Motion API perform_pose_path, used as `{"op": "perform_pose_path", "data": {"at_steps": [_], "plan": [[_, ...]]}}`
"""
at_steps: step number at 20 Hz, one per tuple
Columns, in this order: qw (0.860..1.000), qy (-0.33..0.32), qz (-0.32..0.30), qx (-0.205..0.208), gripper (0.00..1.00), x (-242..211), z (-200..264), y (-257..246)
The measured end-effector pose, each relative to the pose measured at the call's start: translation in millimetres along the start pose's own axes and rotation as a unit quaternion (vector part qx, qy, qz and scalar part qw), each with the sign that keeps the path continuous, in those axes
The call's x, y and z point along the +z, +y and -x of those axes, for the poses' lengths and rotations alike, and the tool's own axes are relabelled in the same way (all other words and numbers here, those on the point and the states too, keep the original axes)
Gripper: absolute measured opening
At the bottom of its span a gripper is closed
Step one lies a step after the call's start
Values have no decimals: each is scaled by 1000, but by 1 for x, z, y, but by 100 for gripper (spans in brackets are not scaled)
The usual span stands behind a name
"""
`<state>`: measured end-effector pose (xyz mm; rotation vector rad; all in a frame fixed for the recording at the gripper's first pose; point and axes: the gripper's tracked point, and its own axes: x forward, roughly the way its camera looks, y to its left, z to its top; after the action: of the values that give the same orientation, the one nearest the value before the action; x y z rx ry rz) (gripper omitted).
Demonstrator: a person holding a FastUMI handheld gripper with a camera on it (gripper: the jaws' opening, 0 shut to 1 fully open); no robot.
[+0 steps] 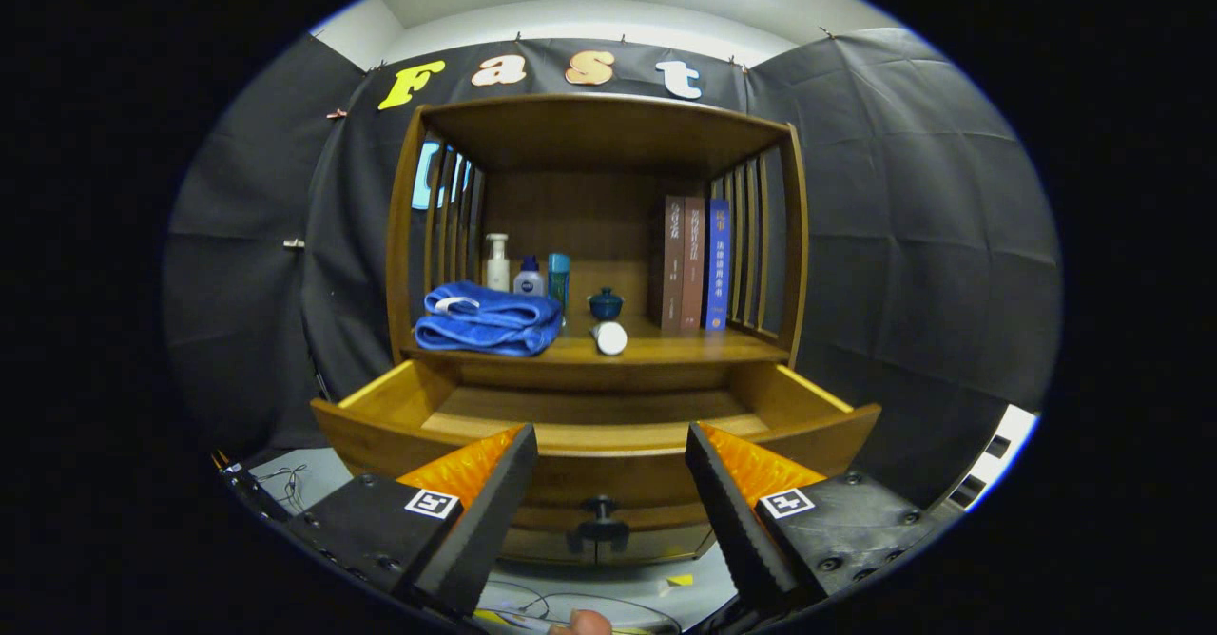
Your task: Pull open the drawer, take out the items inside it, and place them on the countertop above the cabinet.
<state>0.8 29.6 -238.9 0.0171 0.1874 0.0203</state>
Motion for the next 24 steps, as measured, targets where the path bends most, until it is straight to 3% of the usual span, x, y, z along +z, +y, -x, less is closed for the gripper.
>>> {"op": "perform_pose_path", "data": {"at_steps": [9,18,24], "plan": [[997,73,-17,8,99,-76,-40,14],[995,91,-24,24,100,-79,-53,19],[995,93,-22,26,100,-67,-91,22]]}}
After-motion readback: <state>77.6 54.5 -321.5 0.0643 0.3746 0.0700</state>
